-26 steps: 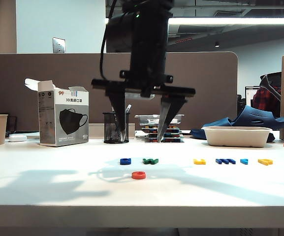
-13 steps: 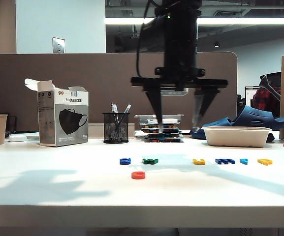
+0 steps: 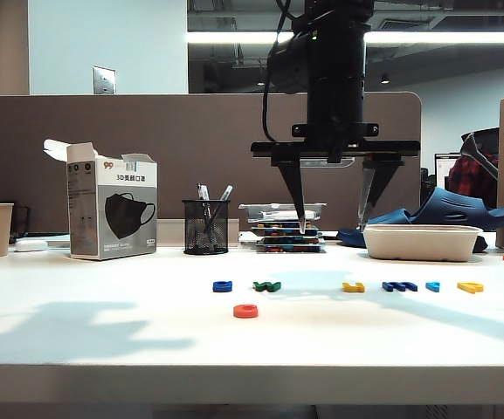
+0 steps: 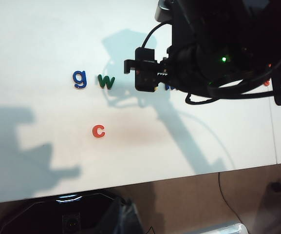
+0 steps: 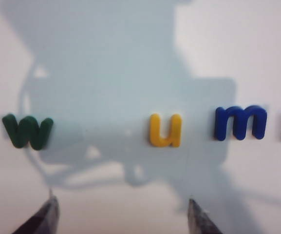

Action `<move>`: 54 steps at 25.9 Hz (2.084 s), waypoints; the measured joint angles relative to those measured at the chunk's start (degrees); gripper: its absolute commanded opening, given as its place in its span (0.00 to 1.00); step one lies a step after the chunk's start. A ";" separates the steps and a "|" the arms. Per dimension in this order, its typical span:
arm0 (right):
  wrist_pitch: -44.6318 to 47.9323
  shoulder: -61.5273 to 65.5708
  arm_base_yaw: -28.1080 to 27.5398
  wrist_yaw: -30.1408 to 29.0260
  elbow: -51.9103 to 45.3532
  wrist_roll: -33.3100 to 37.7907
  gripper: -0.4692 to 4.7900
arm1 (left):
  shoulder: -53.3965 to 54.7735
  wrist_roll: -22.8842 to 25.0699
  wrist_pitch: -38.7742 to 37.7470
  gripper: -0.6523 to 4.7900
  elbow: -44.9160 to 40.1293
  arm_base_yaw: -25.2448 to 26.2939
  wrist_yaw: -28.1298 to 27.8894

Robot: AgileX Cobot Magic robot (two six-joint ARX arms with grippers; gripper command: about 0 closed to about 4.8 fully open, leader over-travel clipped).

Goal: Select the appropriate letters from the row of letter magnets placed on the table to arrange into the word "cup".

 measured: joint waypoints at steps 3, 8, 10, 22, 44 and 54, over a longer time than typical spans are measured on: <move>1.05 0.00 -0.74 0.00 0.00 0.00 0.73 | 0.00 0.00 0.00 0.11 0.00 0.00 0.00; 1.77 0.00 -1.77 -0.35 0.00 -0.02 0.73 | 0.00 0.00 0.00 0.11 0.00 0.00 0.02; 2.21 0.04 -2.01 -0.44 -0.13 -0.04 0.73 | 0.00 0.00 0.00 0.11 0.00 0.00 0.00; 5.29 2.14 -2.84 -2.10 -4.26 -1.14 0.73 | 0.00 0.02 0.00 0.11 0.00 0.00 0.02; 9.40 2.95 -3.96 -2.16 -6.03 -3.06 0.73 | -0.02 0.00 0.00 0.11 0.00 0.00 0.00; 10.78 2.95 -3.87 -3.43 -8.55 -3.10 0.73 | -0.02 0.00 0.00 0.11 0.00 0.00 0.00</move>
